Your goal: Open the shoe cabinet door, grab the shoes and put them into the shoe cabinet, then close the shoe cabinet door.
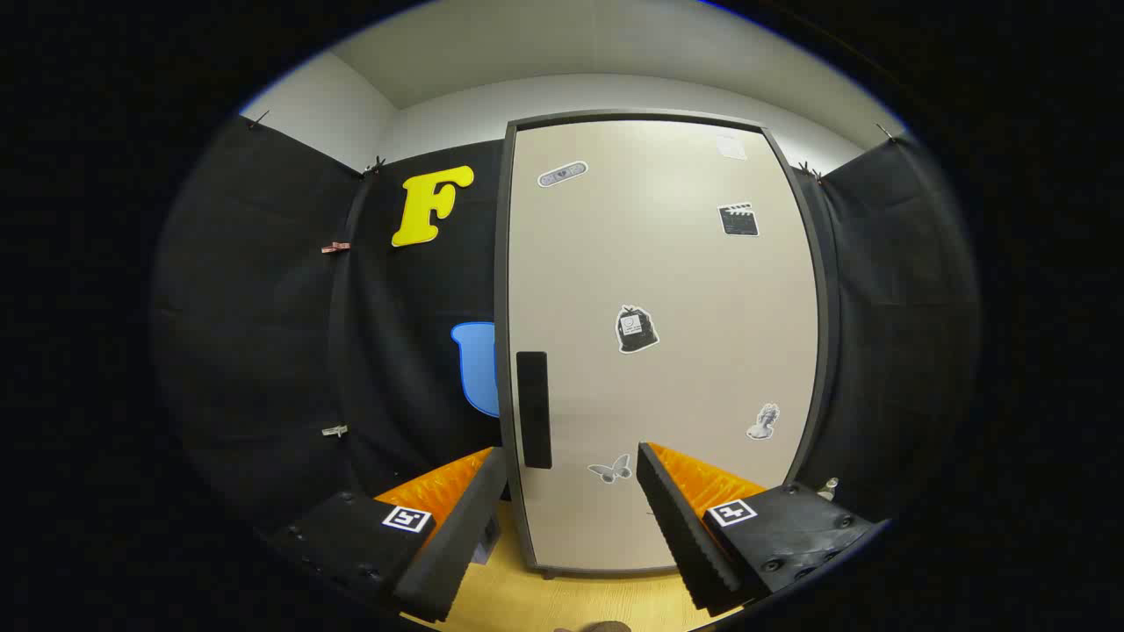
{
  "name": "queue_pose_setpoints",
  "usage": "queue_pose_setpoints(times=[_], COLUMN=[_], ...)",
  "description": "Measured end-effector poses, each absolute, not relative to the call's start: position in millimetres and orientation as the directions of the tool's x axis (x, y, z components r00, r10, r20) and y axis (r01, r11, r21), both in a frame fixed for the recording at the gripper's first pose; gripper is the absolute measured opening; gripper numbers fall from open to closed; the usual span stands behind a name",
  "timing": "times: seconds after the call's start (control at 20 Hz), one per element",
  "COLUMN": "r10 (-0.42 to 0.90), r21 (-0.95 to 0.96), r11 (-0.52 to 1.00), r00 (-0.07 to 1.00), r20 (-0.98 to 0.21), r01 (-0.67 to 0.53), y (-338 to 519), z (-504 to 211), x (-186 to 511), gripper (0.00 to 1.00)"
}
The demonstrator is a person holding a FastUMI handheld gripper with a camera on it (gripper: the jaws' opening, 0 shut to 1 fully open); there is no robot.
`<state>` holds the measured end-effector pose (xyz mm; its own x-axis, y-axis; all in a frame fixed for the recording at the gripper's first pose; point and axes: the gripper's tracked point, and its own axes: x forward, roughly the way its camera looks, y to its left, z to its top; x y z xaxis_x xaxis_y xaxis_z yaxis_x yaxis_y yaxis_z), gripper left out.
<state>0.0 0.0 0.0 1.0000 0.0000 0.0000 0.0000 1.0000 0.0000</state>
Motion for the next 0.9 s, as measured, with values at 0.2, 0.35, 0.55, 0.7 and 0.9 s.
queue_pose_setpoints(times=[0.2, 0.35, 0.55, 0.7, 0.9], r10=[-0.001, 0.001, -0.002, -0.001, 0.000], r21=[-0.002, 0.004, -0.002, -0.003, 0.002], r11=[1.000, 1.000, 1.000, 1.000, 1.000], r00=[1.000, 1.000, 1.000, 1.000, 1.000], r20=[-0.003, -0.001, -0.001, 0.000, -0.001], r01=[0.001, -0.001, 0.002, 0.001, 0.000], y=[0.7, 2.9, 4.6, 7.7, 12.5], z=[-1.4, -0.3, -1.2, -0.7, -2.4], x=[2.4, 4.1, 7.9, 12.4, 20.0], gripper=[0.98, 0.98, 0.98, 0.98, 0.98])
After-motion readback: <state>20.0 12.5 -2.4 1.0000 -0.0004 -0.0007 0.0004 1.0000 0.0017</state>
